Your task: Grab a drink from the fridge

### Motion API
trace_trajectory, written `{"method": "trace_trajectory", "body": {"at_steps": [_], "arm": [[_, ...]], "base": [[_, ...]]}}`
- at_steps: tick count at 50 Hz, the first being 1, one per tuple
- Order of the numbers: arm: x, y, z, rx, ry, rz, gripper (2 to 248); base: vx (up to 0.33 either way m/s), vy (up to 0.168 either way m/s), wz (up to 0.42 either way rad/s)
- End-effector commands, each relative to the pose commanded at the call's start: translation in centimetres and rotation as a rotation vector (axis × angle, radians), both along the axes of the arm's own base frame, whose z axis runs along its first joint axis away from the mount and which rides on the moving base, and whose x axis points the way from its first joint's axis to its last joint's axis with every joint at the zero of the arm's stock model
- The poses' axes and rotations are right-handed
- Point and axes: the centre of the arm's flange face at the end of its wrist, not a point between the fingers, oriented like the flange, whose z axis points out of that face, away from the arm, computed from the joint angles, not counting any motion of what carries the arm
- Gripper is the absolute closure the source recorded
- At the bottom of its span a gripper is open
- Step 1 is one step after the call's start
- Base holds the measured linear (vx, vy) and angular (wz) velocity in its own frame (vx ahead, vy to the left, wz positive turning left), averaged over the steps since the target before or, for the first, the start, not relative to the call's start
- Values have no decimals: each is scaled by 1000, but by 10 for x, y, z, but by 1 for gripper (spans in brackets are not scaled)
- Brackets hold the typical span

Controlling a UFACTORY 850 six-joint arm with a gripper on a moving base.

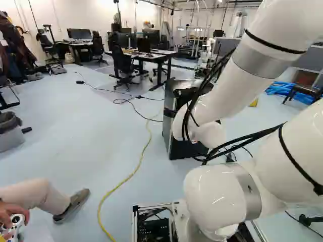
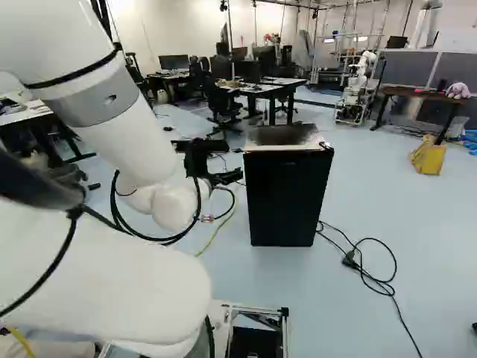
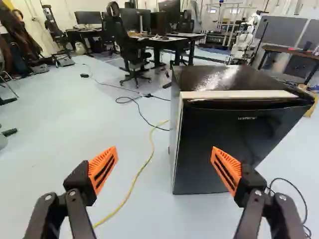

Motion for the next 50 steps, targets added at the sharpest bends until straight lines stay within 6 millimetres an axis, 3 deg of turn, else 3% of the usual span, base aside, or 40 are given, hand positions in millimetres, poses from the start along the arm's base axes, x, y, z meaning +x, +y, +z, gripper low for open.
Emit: {"method": "trace_trajectory", "body": {"at_steps": [23,50], "arm": [[1,0,0,0,-2,1,3],[21,5,7,15,-39,-14,3]], "base": [[0,0,0],[0,0,0]]}}
